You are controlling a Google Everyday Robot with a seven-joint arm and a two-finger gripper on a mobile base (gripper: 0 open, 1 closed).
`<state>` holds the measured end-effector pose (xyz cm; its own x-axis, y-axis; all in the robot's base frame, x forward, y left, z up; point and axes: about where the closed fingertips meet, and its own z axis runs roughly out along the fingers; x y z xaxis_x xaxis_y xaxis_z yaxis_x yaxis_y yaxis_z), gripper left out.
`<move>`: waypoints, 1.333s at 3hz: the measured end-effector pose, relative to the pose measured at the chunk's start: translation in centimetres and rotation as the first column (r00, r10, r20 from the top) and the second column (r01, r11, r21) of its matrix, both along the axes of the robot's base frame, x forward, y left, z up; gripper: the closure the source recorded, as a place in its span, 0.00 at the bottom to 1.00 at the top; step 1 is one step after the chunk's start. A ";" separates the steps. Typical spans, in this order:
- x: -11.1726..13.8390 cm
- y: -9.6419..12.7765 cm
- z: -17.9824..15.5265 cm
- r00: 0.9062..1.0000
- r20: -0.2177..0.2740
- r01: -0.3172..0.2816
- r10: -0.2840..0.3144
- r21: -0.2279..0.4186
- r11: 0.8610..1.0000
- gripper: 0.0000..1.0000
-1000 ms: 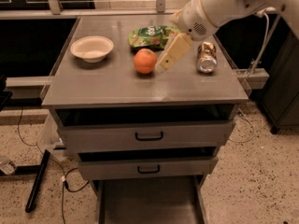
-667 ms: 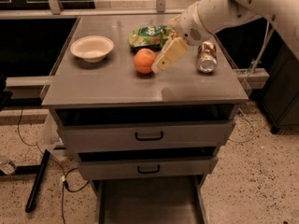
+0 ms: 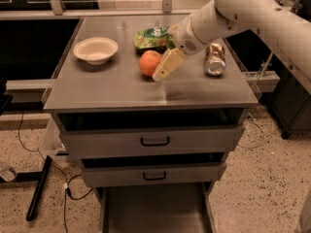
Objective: Place orange into bottom drawer
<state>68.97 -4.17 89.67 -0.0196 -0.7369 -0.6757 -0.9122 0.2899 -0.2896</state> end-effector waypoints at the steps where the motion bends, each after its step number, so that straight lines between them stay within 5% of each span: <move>1: 1.4 0.2 -1.0 1.000 0.014 0.009 -0.009 -0.016 1.000 0.00; 4: 1.5 4.1 -2.6 0.996 -0.054 -0.070 0.076 0.100 0.993 0.00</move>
Offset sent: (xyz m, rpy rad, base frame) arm 0.0272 0.0235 -0.0140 0.0486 -0.0028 0.0330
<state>70.47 -0.08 87.03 -0.0093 -0.6684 -0.7437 -0.9463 0.2462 -0.2094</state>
